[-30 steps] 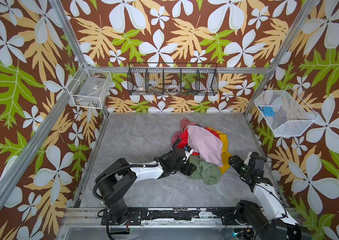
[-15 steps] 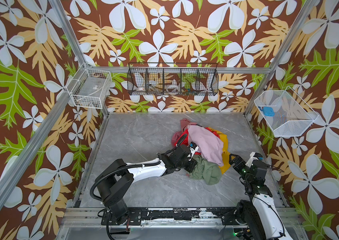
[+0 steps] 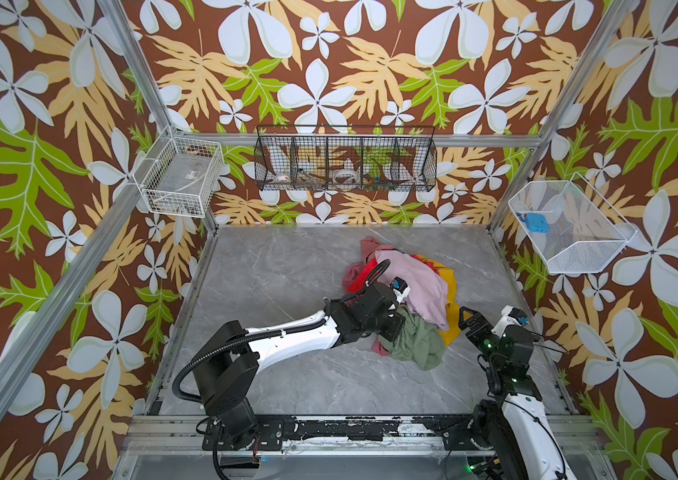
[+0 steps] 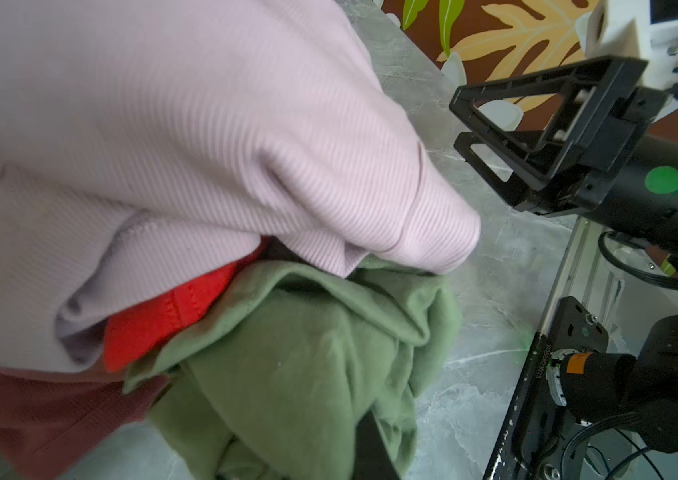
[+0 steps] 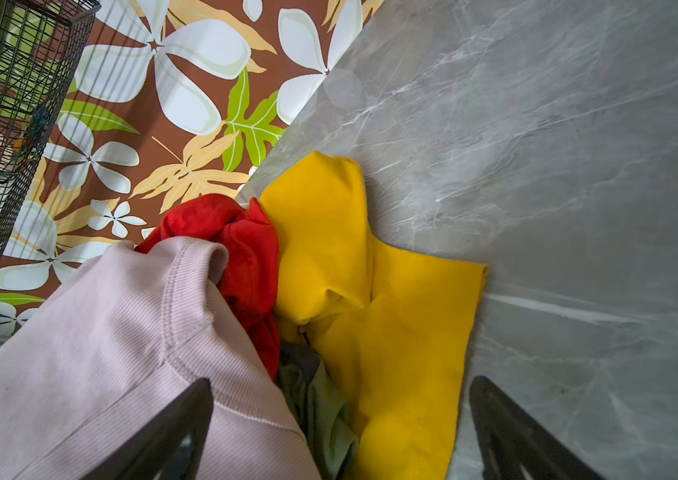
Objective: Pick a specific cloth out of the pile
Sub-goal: 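Lower the left gripper onto the green cloth at the pile's near edge, then close the left gripper on the green cloth and start lifting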
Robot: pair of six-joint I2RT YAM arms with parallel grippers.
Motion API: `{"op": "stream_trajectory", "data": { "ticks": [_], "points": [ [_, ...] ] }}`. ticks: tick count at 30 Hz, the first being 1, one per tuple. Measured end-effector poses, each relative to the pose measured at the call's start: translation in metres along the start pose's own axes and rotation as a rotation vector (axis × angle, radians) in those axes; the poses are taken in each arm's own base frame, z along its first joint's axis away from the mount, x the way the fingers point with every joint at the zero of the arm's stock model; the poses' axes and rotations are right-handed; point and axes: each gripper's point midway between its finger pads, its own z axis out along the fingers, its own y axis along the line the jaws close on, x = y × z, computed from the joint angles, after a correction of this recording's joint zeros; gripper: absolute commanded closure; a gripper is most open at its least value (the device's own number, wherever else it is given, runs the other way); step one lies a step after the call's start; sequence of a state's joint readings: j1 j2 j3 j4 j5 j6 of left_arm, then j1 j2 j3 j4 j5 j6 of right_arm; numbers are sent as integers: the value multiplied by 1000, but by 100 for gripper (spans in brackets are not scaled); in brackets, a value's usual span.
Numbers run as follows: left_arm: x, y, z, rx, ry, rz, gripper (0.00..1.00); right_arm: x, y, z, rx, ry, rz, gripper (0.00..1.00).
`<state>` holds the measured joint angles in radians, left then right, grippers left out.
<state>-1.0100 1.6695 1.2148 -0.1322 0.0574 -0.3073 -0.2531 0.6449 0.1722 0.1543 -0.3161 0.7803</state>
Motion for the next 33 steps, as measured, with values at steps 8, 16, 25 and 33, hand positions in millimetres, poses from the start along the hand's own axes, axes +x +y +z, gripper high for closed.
{"op": "stream_trajectory", "data": {
  "ticks": [8, 16, 25, 33],
  "points": [
    [-18, -23, -17, -18, -25, 69, 100, 1, 2, 6, -27, 3, 25, 5],
    [-39, -29, -39, -53, -73, 90, 100, 7, 2, 7, -53, 13, 48, 7],
    [-49, -45, -68, -20, -119, 135, 100, 9, 4, 11, -62, 33, 64, 8],
    [-57, -48, -90, -8, -157, 160, 100, 8, 5, 14, -57, 45, 64, 8]
  ]
}}
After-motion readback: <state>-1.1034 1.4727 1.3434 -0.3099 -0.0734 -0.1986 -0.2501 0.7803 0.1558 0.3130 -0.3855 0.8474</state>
